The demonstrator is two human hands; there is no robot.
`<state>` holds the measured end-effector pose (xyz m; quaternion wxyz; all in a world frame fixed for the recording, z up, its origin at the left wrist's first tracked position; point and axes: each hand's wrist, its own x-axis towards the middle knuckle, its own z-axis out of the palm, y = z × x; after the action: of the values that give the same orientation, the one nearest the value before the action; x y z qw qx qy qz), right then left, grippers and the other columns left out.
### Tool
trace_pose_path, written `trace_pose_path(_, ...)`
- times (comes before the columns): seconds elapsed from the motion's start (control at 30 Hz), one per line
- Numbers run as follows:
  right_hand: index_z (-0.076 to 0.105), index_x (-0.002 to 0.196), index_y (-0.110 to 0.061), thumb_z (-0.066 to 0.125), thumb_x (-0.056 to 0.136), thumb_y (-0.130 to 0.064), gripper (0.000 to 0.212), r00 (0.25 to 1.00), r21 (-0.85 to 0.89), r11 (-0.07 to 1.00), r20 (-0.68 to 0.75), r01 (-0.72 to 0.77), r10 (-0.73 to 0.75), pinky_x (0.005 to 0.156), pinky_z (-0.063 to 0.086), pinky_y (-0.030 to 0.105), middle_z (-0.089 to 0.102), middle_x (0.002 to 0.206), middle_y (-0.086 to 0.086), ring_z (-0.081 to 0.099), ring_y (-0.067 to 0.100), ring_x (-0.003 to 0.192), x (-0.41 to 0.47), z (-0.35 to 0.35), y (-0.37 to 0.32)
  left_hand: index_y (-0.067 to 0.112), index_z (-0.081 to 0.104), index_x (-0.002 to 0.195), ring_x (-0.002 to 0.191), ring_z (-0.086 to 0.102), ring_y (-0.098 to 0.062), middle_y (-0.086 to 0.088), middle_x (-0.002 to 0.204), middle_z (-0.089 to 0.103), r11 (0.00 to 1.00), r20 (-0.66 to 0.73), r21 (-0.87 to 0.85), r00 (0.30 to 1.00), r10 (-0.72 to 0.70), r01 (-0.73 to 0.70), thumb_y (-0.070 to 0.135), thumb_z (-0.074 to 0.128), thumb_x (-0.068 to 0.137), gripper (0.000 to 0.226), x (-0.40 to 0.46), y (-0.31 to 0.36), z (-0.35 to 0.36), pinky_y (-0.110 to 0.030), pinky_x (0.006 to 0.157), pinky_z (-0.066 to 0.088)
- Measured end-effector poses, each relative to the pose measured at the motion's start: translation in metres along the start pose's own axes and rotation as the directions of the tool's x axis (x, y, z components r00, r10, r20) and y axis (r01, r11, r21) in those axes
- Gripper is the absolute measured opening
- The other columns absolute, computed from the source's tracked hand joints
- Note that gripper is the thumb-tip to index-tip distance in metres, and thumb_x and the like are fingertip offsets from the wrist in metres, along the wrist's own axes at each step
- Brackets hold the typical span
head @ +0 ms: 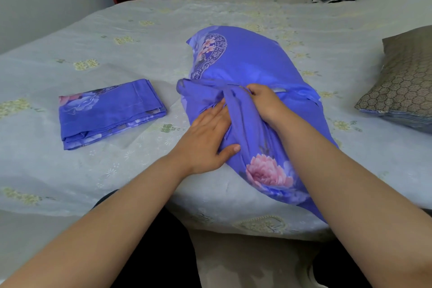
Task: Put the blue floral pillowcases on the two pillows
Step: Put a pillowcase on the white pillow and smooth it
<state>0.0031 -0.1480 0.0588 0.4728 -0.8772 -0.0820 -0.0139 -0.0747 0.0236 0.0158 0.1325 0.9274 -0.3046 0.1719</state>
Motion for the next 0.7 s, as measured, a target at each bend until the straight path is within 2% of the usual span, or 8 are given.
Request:
trace_pose_path(0.07, 0.064, 0.089, -0.001, 0.055, 0.089, -0.018, 0.019, 0.997, 0.163, 0.985, 0.051, -0.057, 0.049, 0.08, 0.051, 0.038, 0.068, 0.09, 0.01, 0.057, 0.017, 0.08, -0.006, -0.011, -0.001, 0.013, 0.015, 0.151, 0.147, 0.003, -0.016, -0.004, 0.159, 0.01, 0.999, -0.003, -0.037, 1.0, 0.01, -0.01, 0.061, 0.032, 0.087, 0.081, 0.016, 0.005, -0.005, -0.037, 0.119, 0.008)
trace_pose_path(0.17, 0.058, 0.11, -0.014, 0.039, 0.1, -0.016, 0.022, 0.974, 0.388, 0.901, 0.184, -0.196, 0.133, 0.076, 0.048, 0.02, 0.064, 0.1, -0.001, 0.063, 0.01, 0.088, -0.03, -0.024, -0.007, 0.016, 0.016, 0.151, 0.146, 0.006, -0.014, -0.002, 0.158, 0.013, 0.996, -0.032, -0.087, 0.999, 0.023, -0.025, 0.063, 0.036, 0.085, 0.083, 0.032, 0.011, -0.006, -0.037, 0.119, 0.011)
trace_pose_path(0.23, 0.058, 0.106, -0.019, 0.036, 0.101, -0.014, 0.024, 0.953, 0.46, 0.854, 0.28, -0.242, 0.119, 0.075, 0.046, 0.009, 0.065, 0.101, -0.012, 0.064, -0.004, 0.09, -0.038, -0.031, -0.002, 0.017, 0.016, 0.15, 0.146, 0.009, -0.014, 0.0, 0.158, 0.015, 0.994, -0.057, -0.107, 0.998, 0.023, -0.029, 0.063, 0.038, 0.084, 0.083, 0.036, 0.015, -0.005, -0.036, 0.118, 0.01)
trace_pose_path(0.33, 0.064, 0.103, -0.011, 0.042, 0.098, -0.014, 0.023, 0.929, 0.571, 0.774, 0.366, -0.275, 0.06, 0.086, 0.053, 0.022, 0.072, 0.1, -0.003, 0.067, 0.007, 0.095, -0.039, -0.036, 0.004, 0.015, 0.017, 0.151, 0.146, 0.008, -0.015, -0.001, 0.158, 0.015, 0.996, -0.066, -0.079, 0.997, 0.029, -0.034, 0.061, 0.037, 0.086, 0.082, 0.033, 0.02, 0.0, -0.036, 0.118, 0.009)
trace_pose_path(0.43, 0.056, 0.123, 0.002, 0.051, 0.09, -0.03, 0.046, 0.913, 0.601, 0.738, 0.406, -0.307, 0.049, 0.098, 0.048, 0.037, 0.064, 0.119, 0.015, 0.06, 0.025, 0.112, -0.033, -0.049, 0.003, 0.013, 0.019, 0.15, 0.146, 0.009, -0.016, -0.002, 0.157, 0.016, 0.997, -0.052, -0.069, 0.998, 0.032, -0.036, 0.058, 0.036, 0.088, 0.079, 0.023, 0.02, 0.007, -0.039, 0.118, 0.01)
trace_pose_path(0.53, 0.061, 0.113, 0.004, 0.073, 0.077, -0.026, 0.048, 0.938, 0.389, 0.893, 0.333, -0.228, 0.095, 0.091, 0.049, 0.039, 0.065, 0.106, 0.017, 0.06, 0.026, 0.097, -0.028, -0.059, -0.012, 0.013, 0.019, 0.15, 0.146, 0.011, -0.016, -0.001, 0.157, 0.016, 0.996, -0.037, -0.082, 0.999, 0.021, -0.024, 0.056, 0.036, 0.089, 0.077, 0.01, 0.016, 0.014, -0.038, 0.119, 0.01)
trace_pose_path(0.6, 0.059, 0.08, -0.006, 0.075, 0.077, -0.026, 0.026, 0.991, -0.032, 0.999, 0.134, -0.023, 0.027, 0.07, 0.044, 0.027, 0.058, 0.077, 0.005, 0.053, 0.019, 0.076, -0.026, -0.056, -0.025, 0.012, 0.019, 0.15, 0.145, 0.013, -0.016, -0.002, 0.157, 0.019, 0.996, -0.039, -0.085, 0.999, 0.001, -0.005, 0.055, 0.035, 0.09, 0.075, 0.004, 0.015, 0.018, -0.037, 0.118, 0.01)
trace_pose_path(0.7, 0.036, 0.063, -0.02, 0.063, 0.086, -0.027, 0.036, 0.989, -0.502, 0.854, 0.017, 0.134, -0.145, 0.063, 0.032, 0.029, 0.039, 0.067, -0.006, 0.044, 0.021, 0.076, -0.034, -0.042, -0.04, 0.01, 0.023, 0.148, 0.144, 0.014, -0.016, -0.003, 0.155, 0.023, 0.995, -0.064, -0.099, 0.998, -0.022, 0.016, 0.054, 0.034, 0.091, 0.073, -0.002, 0.014, 0.022, -0.035, 0.118, 0.008)
